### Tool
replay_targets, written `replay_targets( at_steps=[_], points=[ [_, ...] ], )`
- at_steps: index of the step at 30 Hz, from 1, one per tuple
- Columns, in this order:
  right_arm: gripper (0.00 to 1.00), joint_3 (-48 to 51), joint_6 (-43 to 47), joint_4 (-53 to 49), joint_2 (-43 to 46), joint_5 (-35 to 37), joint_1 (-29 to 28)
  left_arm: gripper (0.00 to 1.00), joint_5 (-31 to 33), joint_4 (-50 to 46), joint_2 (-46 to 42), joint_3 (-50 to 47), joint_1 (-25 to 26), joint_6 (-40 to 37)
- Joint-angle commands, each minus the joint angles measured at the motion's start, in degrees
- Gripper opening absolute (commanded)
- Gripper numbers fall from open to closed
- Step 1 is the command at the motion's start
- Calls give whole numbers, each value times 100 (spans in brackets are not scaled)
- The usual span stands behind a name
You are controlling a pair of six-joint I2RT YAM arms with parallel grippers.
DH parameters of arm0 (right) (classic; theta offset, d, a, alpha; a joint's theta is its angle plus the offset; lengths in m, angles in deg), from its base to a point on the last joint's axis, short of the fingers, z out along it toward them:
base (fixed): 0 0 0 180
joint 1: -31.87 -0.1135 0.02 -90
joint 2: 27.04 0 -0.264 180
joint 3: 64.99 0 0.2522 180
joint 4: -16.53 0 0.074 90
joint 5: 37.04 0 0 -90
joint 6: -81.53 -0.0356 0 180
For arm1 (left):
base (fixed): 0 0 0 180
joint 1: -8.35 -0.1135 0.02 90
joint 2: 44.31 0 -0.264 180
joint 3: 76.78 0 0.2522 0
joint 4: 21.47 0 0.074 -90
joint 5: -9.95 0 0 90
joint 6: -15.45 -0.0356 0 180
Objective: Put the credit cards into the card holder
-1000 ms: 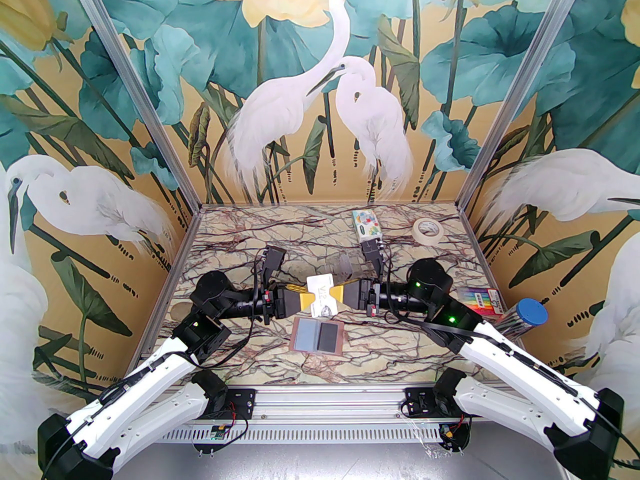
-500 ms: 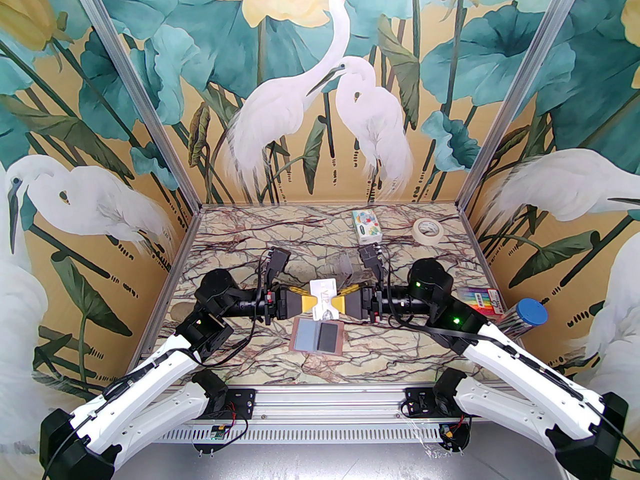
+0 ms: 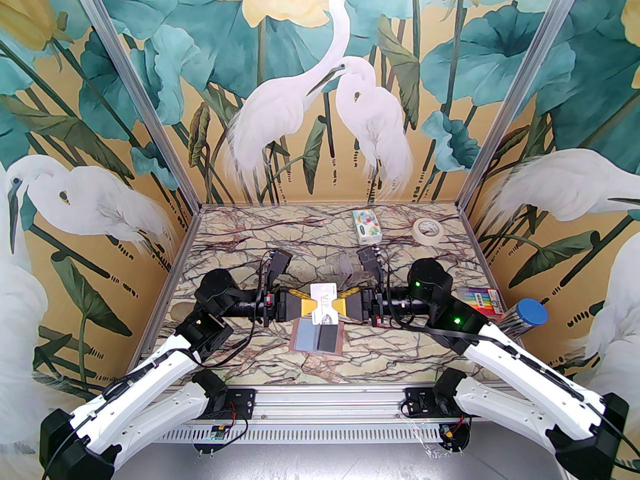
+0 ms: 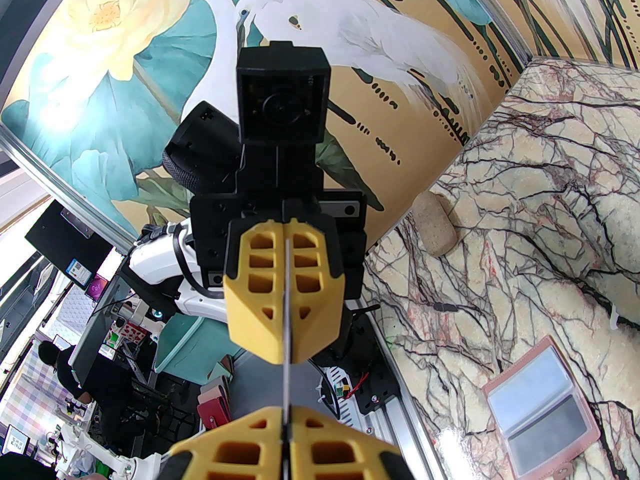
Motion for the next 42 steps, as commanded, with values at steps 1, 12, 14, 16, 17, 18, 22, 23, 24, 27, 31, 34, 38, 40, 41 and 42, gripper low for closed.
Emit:
replay_targets(
  at_steps=[1,12,14,16,17,18,22,23,24,27,31,34,38,40,41,42],
  points=[
    [4,-139,89,54,81,-129,-50,0,-89,-75,89,100,-10,80],
    [0,-113,151,-125,102,135,-50,53,657,-923,-17,274,-22,-330],
    [0,-103,242,-352,91,348,-50,64,1231,-1500,-125,301,-56,-580],
    [0,-75,277,-645,82,687,-34,65,1652,-1956,-199,269,-196,-649],
    [0,-59,262,-787,56,861,-12,65,1729,-2102,-200,240,-292,-624],
    [0,-28,198,-924,11,1046,10,63,1725,-2173,-193,158,-421,-551],
    [0,282,-432,-1072,-459,1490,160,62,1583,-2484,-22,-215,-650,-490],
    [0,403,-595,-961,-571,1455,154,60,1581,-2629,62,-282,-646,-555],
    [0,573,-800,-805,-677,1453,145,57,1563,-2732,146,-385,-646,-598],
    [0,965,-1139,-409,-834,1538,117,51,1499,-2729,309,-812,-646,-725],
    [0,1101,-1206,-407,-1095,1743,29,40,1401,-2383,844,-1124,-646,-668],
    [0,1158,-1284,-423,-1351,1934,-42,33,1669,-2425,1262,-1117,-637,-725],
    [0,1334,-1483,-40,-1621,2086,-200,28,1928,-2489,1569,-1147,-642,-813],
    [0,1368,-1529,75,-1809,2227,-301,26,2009,-2444,1710,-1211,-637,-859],
    [0,1387,-1540,111,-1882,2299,-339,25,2065,-2447,1782,-1221,-637,-871],
    [0,1377,-1547,132,-1978,2339,-365,24,2131,-2466,1878,-1227,-638,-876]
  ],
)
